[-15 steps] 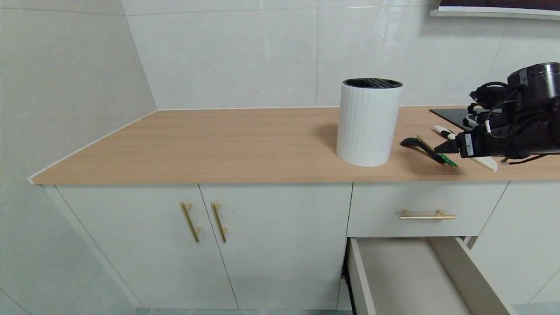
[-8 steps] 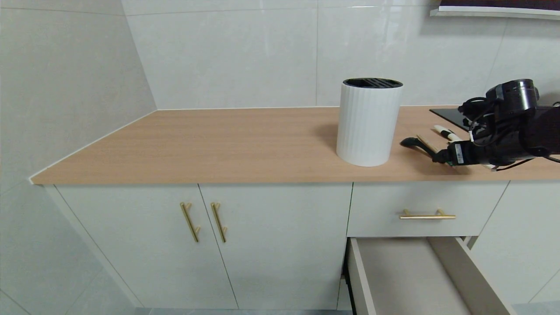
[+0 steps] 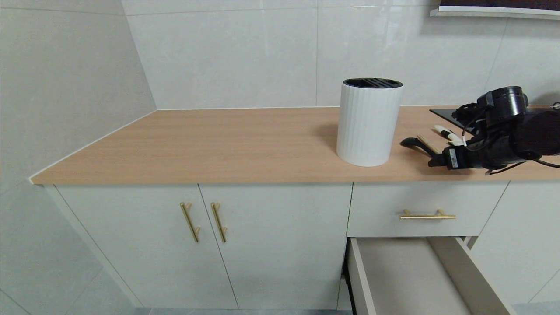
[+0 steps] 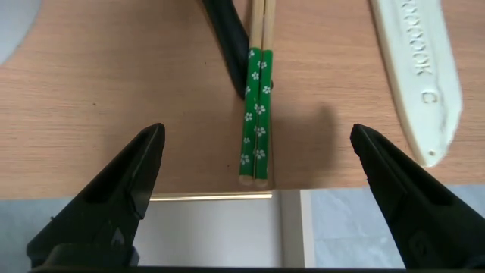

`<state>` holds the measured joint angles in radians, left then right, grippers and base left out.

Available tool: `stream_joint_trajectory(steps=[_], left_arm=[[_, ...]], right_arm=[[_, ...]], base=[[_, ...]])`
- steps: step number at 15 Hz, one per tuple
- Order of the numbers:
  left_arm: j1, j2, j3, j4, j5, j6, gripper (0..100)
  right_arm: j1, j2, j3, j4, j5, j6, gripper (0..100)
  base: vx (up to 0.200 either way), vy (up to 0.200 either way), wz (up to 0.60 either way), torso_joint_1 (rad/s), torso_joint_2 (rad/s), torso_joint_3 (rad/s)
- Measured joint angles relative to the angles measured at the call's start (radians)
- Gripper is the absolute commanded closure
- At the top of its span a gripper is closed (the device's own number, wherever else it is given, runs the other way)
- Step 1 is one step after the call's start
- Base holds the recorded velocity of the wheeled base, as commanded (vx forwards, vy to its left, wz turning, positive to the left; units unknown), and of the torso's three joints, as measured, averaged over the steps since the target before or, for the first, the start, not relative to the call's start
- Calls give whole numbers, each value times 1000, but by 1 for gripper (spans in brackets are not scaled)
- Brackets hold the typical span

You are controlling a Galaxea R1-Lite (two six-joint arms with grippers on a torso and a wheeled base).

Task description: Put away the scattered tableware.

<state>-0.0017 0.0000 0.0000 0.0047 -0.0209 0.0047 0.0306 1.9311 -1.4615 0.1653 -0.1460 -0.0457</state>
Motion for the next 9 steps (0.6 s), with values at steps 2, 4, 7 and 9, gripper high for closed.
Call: stream_joint_trajectory(steps=[2,4,7,9], left_arm=[[0,0,0,0,0,0,0],[0,0,0,0,1,0,0],[0,0,0,0,0,0,0],[0,0,0,0,0,0,0]], right_arm=[[0,9,-4,0,0,0,0],[0,15,-6,0,0,0,100],[0,20,-11,33,0,0,100],[-1,21,-24,66,0,0,100]], base=[[0,0,0,0,0,0],[0,0,0,0,0,0],[0,0,0,0,0,0],[0,0,0,0,0,0]])
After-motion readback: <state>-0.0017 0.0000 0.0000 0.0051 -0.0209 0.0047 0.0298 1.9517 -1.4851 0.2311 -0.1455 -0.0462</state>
